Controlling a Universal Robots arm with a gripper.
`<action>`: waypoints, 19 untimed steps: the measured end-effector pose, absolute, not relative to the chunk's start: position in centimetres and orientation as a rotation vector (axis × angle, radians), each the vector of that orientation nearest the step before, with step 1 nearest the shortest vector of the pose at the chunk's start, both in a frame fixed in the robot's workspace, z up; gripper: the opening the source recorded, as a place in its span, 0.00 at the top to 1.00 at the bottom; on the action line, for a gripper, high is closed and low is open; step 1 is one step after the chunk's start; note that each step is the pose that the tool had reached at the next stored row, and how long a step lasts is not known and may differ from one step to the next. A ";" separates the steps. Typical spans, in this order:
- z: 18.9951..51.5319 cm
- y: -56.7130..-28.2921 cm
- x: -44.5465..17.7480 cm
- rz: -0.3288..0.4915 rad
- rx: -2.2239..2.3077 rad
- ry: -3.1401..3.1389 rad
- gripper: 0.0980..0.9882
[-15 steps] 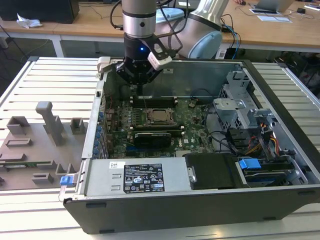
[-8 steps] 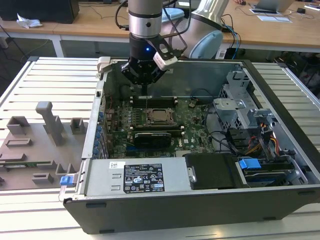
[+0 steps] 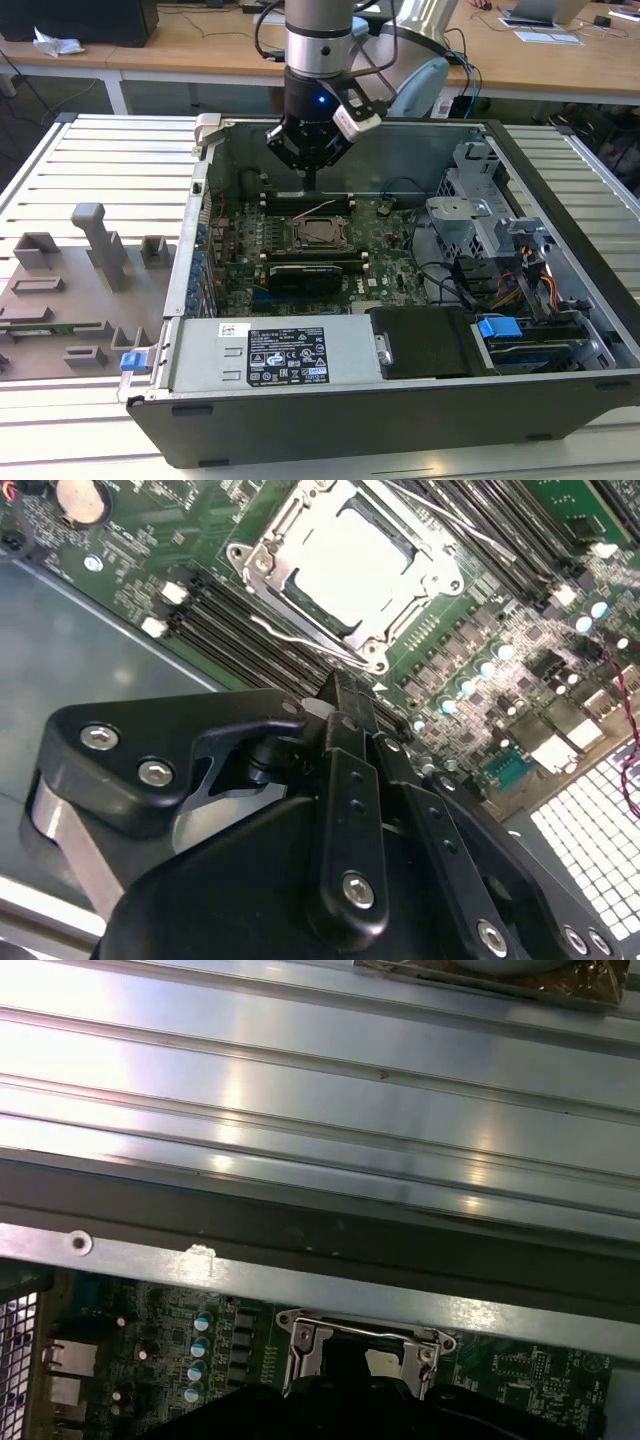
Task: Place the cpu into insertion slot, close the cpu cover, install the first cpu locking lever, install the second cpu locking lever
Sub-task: 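Install the first cpu locking lever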
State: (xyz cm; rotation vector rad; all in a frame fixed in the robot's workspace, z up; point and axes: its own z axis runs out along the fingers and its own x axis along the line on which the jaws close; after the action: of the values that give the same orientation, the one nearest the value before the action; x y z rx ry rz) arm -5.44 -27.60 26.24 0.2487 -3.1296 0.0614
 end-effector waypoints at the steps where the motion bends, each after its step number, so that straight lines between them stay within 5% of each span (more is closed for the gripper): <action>1: 26.2 -27.6 -5.3 0.061 0.249 -3.130 0.99; 19: 25.9 -27.6 -5.2 0.060 -0.148 -3.131 0.99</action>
State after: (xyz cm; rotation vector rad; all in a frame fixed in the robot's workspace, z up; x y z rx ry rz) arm -5.22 -27.63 25.95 -0.1476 -3.1313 0.0598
